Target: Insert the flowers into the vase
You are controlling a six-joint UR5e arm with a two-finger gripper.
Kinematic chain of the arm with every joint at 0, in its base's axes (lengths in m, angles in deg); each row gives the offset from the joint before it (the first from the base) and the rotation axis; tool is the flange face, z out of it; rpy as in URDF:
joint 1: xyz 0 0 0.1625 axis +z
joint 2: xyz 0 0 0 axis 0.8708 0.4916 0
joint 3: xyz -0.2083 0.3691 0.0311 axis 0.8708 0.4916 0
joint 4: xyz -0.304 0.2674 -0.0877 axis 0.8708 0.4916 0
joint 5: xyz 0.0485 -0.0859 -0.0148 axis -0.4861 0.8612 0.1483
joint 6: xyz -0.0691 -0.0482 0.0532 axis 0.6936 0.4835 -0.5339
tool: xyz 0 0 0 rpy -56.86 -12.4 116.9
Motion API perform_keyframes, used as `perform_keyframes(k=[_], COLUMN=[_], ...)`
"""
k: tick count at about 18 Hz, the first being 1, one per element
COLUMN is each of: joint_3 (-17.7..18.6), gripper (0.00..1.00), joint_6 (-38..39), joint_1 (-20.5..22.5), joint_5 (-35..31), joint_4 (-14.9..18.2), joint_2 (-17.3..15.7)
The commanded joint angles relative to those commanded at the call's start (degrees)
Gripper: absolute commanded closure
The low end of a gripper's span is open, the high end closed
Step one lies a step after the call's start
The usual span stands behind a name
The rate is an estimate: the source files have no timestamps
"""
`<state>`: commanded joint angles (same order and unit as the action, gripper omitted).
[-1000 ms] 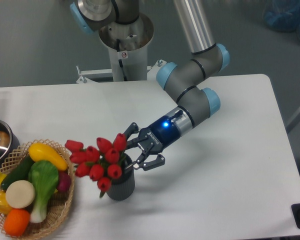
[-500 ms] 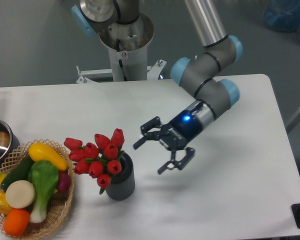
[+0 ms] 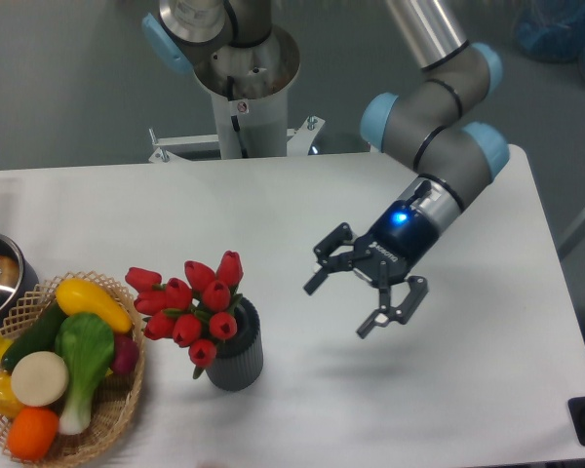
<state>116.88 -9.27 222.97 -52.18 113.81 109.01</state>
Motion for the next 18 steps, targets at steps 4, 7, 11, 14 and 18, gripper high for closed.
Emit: perform_keyframes(k=[4,7,11,14,18], joint_3=[-0.09,-0.18,-0.09,0.61,0.62], gripper=[0.00,0.00,0.00,0.00,0.00], joint_6=[0.09,0.79,1.05,1.84,0.97], joint_1=[5.28,7.48,10.99,12.84,16.00], joint_5=[-6.05,-12.02,-26.61,-35.65,-51.91], joint_4=[0.09,0.35,0.53,1.05,7.11], joint_2=[-4.57,-7.47,-11.51,-15.20,-20.12])
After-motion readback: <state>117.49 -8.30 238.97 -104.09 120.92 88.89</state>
